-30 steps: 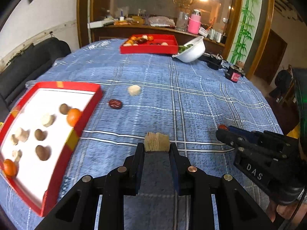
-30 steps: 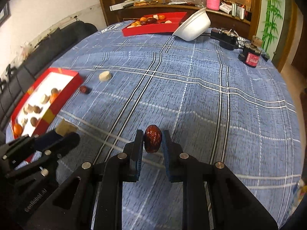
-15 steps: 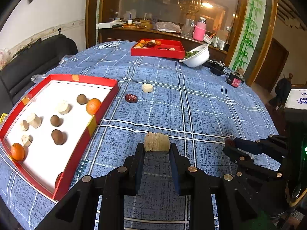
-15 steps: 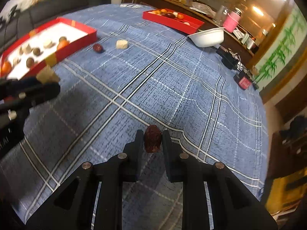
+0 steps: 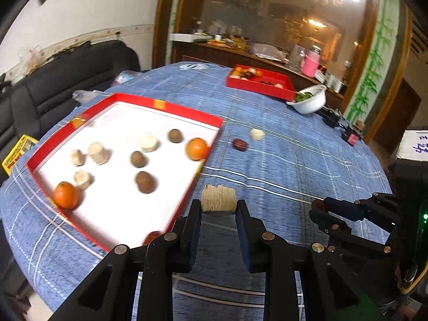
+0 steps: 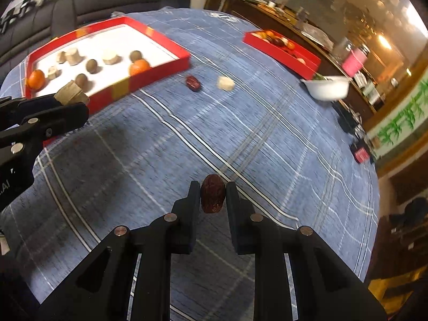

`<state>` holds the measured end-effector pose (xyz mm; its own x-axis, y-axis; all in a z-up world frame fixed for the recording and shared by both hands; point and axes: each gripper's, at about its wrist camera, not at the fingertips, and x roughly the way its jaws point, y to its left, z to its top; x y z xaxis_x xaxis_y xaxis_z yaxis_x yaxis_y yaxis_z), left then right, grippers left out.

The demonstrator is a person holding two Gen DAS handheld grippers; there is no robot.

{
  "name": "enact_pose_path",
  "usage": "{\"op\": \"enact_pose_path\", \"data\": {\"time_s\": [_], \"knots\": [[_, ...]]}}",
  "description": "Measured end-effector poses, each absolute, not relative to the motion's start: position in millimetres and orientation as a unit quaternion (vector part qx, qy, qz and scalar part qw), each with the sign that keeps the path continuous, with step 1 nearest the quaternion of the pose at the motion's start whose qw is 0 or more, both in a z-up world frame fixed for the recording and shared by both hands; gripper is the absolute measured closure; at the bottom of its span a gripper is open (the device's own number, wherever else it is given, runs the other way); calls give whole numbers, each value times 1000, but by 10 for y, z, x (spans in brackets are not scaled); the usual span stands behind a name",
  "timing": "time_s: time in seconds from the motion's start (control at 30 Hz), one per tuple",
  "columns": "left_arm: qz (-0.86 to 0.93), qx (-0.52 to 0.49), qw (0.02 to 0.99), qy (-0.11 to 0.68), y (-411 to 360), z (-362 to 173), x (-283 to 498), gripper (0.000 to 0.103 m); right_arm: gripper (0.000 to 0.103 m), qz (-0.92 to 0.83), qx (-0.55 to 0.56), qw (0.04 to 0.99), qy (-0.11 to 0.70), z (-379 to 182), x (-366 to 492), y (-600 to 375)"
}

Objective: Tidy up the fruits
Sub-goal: 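Carry the red date and square pastry over the white tray with both tools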

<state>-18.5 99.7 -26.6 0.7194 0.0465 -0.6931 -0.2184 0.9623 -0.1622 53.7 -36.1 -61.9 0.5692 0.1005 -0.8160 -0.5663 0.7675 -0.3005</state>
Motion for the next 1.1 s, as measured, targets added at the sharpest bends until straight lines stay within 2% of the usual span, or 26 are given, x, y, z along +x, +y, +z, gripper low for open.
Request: {"op": "enact_pose_path", "data": {"time_s": [1.1], "knots": [[103,-160,919,344,1569,-228,-375,78,85,209,-337,828,395,-525,428,144]]}}
